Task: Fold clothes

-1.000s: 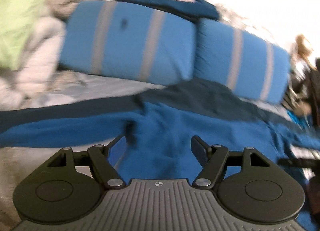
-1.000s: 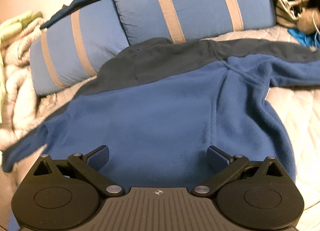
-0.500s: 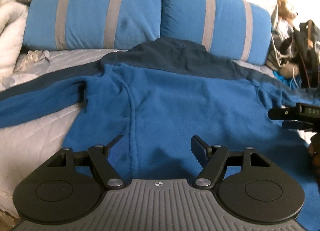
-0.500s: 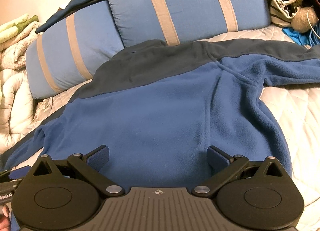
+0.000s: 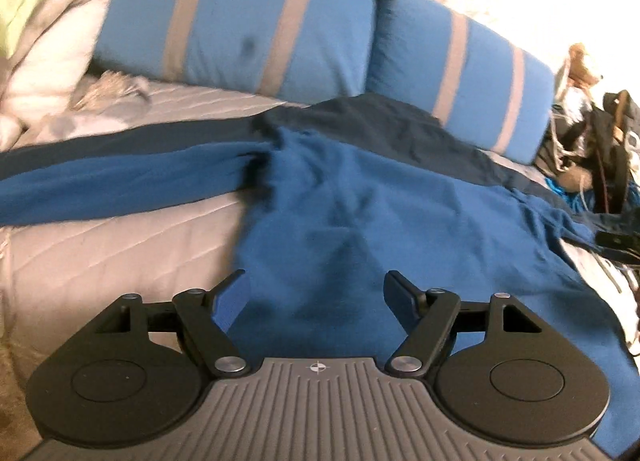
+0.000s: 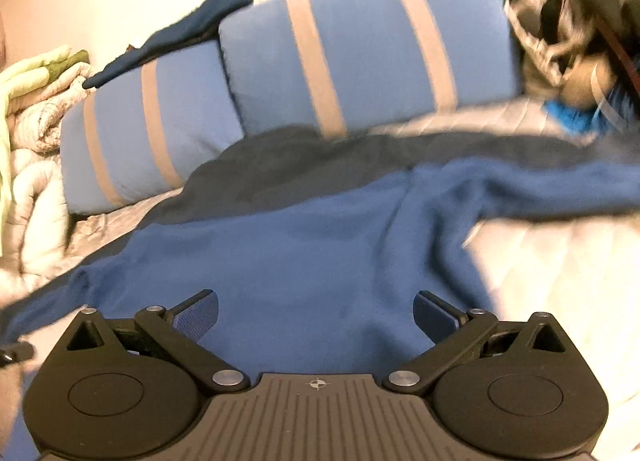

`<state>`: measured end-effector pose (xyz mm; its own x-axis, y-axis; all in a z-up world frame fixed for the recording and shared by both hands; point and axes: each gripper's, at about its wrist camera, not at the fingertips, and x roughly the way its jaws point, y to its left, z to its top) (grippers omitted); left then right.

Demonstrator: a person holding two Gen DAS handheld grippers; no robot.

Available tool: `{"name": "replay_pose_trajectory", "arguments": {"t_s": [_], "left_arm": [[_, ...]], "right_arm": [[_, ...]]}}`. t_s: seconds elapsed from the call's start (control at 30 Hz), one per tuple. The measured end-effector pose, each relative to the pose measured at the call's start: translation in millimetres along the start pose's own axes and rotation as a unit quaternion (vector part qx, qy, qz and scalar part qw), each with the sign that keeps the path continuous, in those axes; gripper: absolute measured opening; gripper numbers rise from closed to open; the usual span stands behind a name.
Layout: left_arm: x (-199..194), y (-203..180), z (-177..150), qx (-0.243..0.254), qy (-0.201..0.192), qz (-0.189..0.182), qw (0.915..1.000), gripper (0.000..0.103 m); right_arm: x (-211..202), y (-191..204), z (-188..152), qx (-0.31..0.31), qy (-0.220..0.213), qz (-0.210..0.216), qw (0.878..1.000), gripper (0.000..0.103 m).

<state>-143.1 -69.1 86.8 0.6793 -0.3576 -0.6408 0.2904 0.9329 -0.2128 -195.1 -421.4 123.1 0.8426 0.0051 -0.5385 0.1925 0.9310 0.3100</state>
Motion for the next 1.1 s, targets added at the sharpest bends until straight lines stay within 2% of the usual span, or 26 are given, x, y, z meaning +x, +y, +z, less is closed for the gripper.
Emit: {"name": "replay_pose_trajectory", "arguments": {"t_s": [0.2, 0.27, 0.33, 0.37, 0.53, 0.7, 0.9, 0.93, 0.97, 1.03, 1.07, 1.1], "left_arm": [[31, 46, 2, -0.031, 0.023, -0.003, 0.9992, 0.072], [45, 56, 1, -0.049, 0.035, -0.009, 0.9982, 0.072], [58, 62, 0, -0.062, 0.047, -0.014, 0.9968, 0.061], [61, 63, 0, -0.062, 0.045, -0.010, 0.9970, 0.060], [63, 53, 4, -0.040, 0.052, -0.008, 0.9978, 0.036], [65, 42, 2, -0.009, 0.058, 0.005, 0.9982, 0.037], [64, 43, 0, -0.015, 0.053, 0.005, 0.9985, 0.037], [64, 44, -1, -0.015, 0.052, 0.004, 0.9985, 0.037], [64, 44, -1, -0.016, 0.051, 0.004, 0.9985, 0.037], [64, 43, 0, -0.016, 0.052, 0.004, 0.9985, 0.037], [65, 42, 0, -0.013, 0.054, 0.005, 0.9984, 0.035], [65, 41, 0, -0.007, 0.057, 0.006, 0.9983, 0.026]], "right_arm": [[-22, -44, 7, -0.015, -0.003, -0.059, 0.998, 0.101], [-26, -56, 6, -0.011, -0.001, -0.070, 0.997, 0.097], [-29, -68, 6, 0.001, 0.000, -0.080, 0.997, 0.095], [-30, -73, 5, 0.007, 0.001, -0.085, 0.996, 0.093], [-24, -92, -2, 0.015, 0.017, -0.113, 0.993, 0.085], [-9, -92, -11, -0.007, 0.039, -0.119, 0.992, 0.079], [17, -82, -17, -0.023, 0.070, -0.093, 0.993, 0.067], [22, -81, -18, -0.025, 0.078, -0.090, 0.993, 0.063], [27, -80, -20, -0.025, 0.087, -0.090, 0.992, 0.052], [34, -78, -23, -0.024, 0.096, -0.098, 0.990, 0.043], [33, -76, -24, -0.026, 0.096, -0.097, 0.990, 0.029], [33, -74, -24, -0.029, 0.101, -0.093, 0.990, 0.020]]}}
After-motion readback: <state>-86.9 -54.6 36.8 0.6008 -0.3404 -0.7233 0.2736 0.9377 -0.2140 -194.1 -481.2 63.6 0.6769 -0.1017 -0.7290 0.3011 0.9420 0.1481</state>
